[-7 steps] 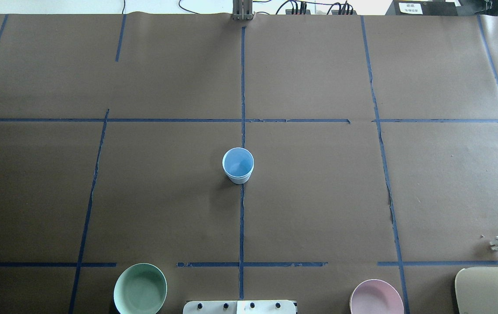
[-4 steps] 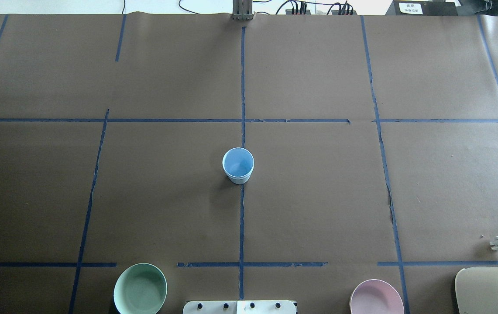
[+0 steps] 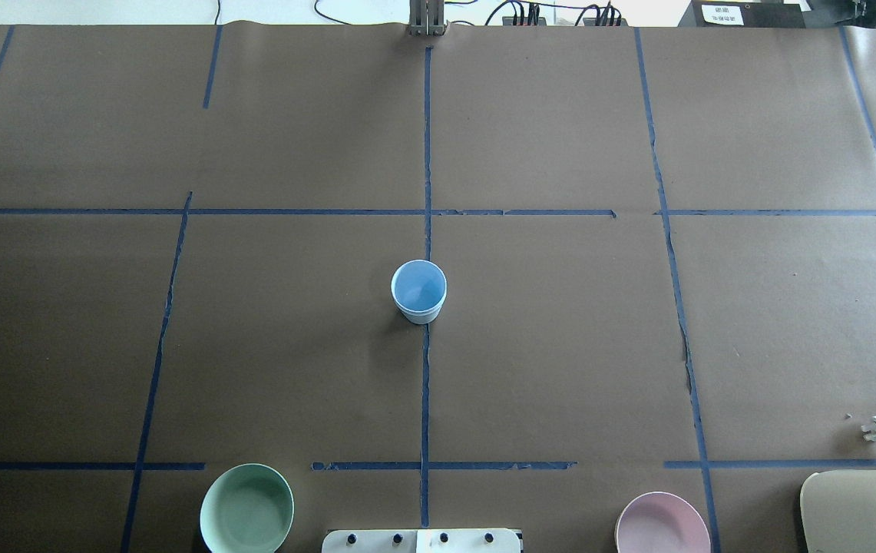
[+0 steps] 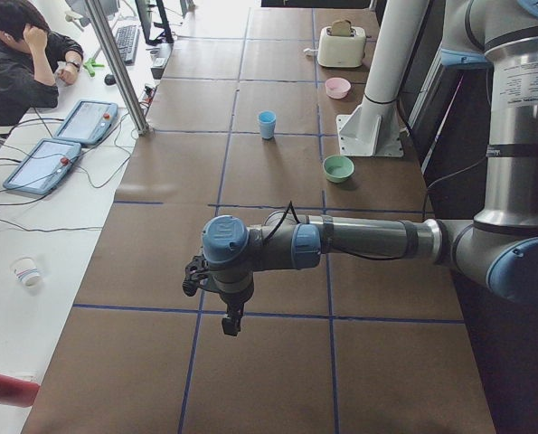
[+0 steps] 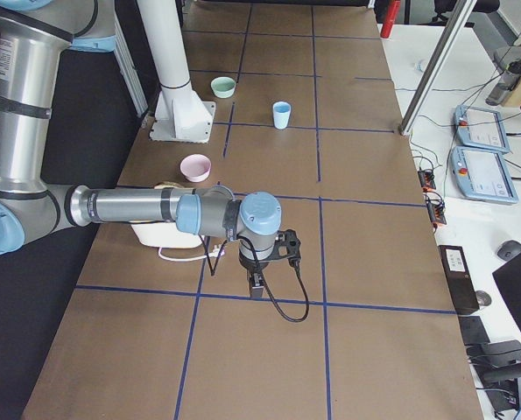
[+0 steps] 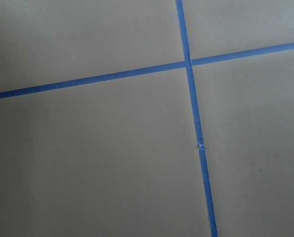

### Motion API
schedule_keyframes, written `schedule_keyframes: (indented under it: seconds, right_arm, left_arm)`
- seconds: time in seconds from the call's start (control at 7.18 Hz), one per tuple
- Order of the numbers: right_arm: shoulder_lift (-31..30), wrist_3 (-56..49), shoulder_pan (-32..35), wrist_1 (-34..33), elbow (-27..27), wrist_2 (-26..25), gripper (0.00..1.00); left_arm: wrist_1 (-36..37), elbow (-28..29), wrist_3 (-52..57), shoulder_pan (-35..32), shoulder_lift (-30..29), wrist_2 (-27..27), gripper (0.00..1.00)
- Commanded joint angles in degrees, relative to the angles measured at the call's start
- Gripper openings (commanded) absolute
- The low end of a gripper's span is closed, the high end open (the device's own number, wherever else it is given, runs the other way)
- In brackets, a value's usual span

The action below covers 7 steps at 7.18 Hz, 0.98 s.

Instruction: Stack blue cups with both arms

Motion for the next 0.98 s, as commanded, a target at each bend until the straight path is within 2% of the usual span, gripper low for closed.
schedule_keyframes:
  seconds: [0.0, 0.84]
  right_arm:
    - [0.0, 0.0, 0.0, -0.1, 0.0, 0.2, 1.0]
    - [0.0, 0.0, 0.0, 0.0, -0.3, 1.7, 1.0]
  left_arm:
    - [0.0, 0.1, 0.0, 0.0, 0.0, 0.0, 1.0]
    - [-0.2, -0.4, 0.0, 0.0, 0.7, -0.2, 1.0]
